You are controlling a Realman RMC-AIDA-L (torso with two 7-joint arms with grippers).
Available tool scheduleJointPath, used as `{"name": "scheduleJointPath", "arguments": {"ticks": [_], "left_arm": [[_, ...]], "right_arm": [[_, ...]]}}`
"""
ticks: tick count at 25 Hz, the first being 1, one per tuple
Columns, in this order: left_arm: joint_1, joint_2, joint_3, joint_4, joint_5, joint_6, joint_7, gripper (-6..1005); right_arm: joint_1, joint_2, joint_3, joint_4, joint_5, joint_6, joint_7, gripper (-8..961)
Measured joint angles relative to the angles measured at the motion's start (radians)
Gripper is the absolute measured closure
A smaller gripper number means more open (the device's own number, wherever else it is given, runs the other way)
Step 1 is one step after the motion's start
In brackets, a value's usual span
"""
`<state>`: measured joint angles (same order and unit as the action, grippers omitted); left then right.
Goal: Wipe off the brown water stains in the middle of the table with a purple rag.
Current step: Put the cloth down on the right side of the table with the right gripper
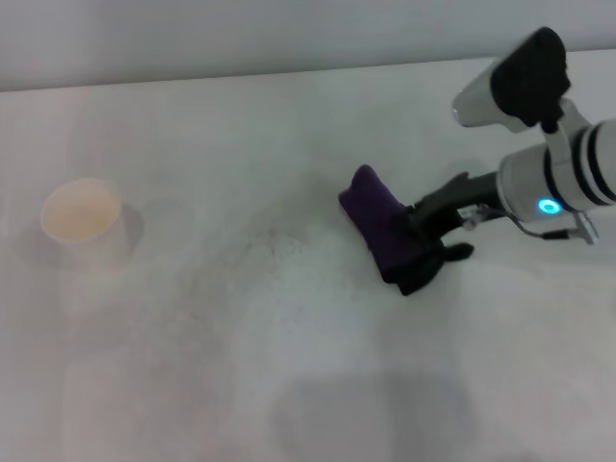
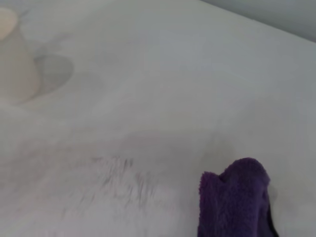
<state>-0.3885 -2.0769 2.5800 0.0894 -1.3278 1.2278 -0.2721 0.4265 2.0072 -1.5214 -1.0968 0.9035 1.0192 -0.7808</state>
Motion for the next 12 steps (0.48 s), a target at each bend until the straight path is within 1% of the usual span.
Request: {"name": "scheduleJointPath", "arguments": {"ticks": [2, 10, 12], "left_arm": [[-0.001, 0.0, 0.0, -0.002, 0.0, 0.0, -0.002, 108], [-0.003, 0.0, 0.0, -0.001, -0.001, 0.003, -0.004, 108], [-0.003, 0.0, 0.0, 0.0, -0.001, 0.004, -0.004, 108]], "right_arm": [[-0.035, 0.0, 0.002, -0.022, 0.0, 0.022, 0.0, 832], [-0.062, 0.0, 0.014, -0.035, 0.0, 0.052, -0.031, 818], [-0.07, 0.0, 0.035, -0.047, 0.007, 0.05, -0.044, 774]]}}
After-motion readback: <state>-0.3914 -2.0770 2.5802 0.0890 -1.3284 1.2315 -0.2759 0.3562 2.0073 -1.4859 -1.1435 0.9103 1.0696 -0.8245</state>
